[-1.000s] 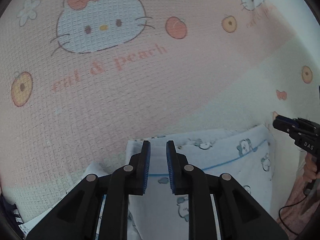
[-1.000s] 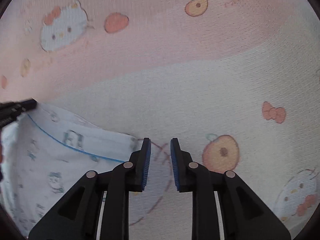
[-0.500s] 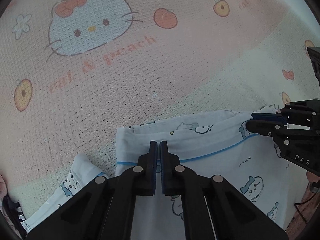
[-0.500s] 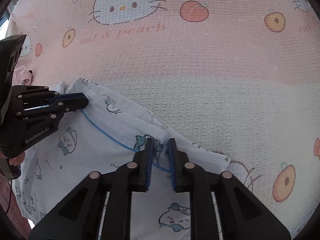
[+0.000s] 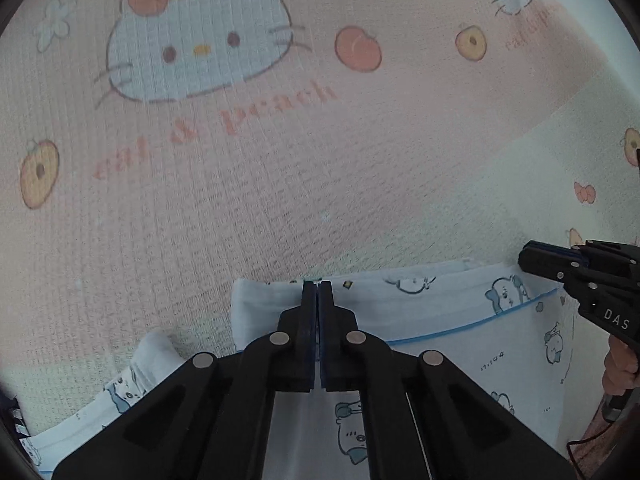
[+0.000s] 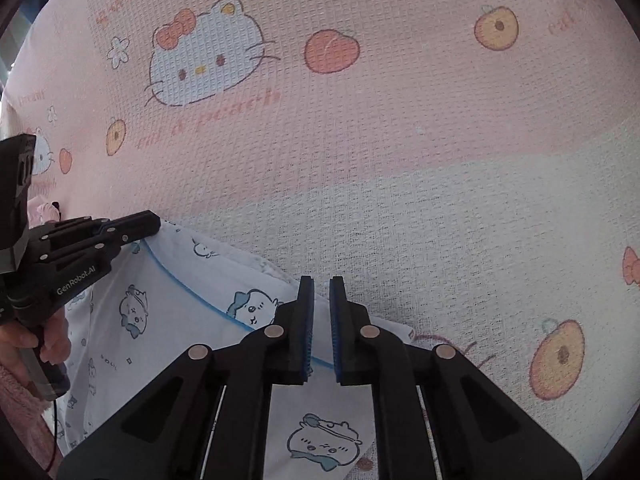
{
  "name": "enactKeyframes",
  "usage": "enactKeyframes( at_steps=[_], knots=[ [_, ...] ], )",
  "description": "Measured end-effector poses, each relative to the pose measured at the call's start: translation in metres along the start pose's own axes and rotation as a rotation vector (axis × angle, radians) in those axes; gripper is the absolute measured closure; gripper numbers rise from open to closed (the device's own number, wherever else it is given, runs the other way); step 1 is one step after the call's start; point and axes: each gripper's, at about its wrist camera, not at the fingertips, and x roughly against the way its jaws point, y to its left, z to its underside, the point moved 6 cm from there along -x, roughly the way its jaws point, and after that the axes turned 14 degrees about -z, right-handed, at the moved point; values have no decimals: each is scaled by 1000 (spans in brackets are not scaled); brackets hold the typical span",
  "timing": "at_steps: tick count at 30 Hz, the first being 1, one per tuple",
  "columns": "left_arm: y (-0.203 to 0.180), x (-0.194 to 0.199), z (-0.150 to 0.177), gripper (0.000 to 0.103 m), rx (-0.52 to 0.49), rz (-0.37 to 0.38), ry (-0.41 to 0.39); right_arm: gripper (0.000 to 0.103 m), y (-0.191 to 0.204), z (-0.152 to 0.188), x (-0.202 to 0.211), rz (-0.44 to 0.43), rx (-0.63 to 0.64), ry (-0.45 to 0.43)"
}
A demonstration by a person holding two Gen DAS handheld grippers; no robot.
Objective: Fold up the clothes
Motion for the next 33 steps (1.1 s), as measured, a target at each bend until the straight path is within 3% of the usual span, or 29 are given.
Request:
enactKeyframes(
  at_steps=[2, 4, 6, 8, 10, 11, 12, 13, 15, 21, 25, 27, 29, 33],
  knots=[
    [-1, 5, -1, 99, 3, 37, 6, 91, 0, 1, 1, -26, 1, 15],
    [-2, 11, 1, 96, -19, 35, 9, 69, 5, -1, 4, -47, 36, 13],
    [-4, 10, 4, 91, -46, 22, 20, 67, 14, -2, 3, -54, 79, 12],
    [-4, -2, 7, 91, -78, -4, 48, 67, 17, 3, -8, -41, 94, 55],
    [-7, -7, 8, 91, -93, -24, 34, 83, 15, 10, -21, 11, 89, 102],
    [-10, -8, 7, 92, -98, -27, 28, 85, 16, 10, -21, 14, 94, 100],
    [-13, -10, 5, 94, -99, -28, 24, 93, 18, 10, -19, 11, 100, 97],
    [-15, -13, 2, 103, -98, -30, 22, 95, 20, 10, -17, 8, 106, 94],
    [-19, -19, -4, 103, -94, -34, 18, 96, 19, 10, -17, 11, 95, 82],
    [-25, -43, -30, 103, -56, -33, 19, 96, 10, 6, -19, 5, 39, 33],
    [-26, -33, -52, 101, -16, 15, -6, 86, -1, -3, -3, -31, -48, -18],
    [-19, -25, -52, 97, -24, -31, -16, 84, -9, -8, 15, -14, -60, -40],
    [-4, -28, -46, 84, 3, -79, 8, 77, -24, -9, 33, 38, -63, -47],
    [24, -37, -20, 82, 78, -95, 71, 76, -70, 18, 36, -19, -302, 20]
  ],
)
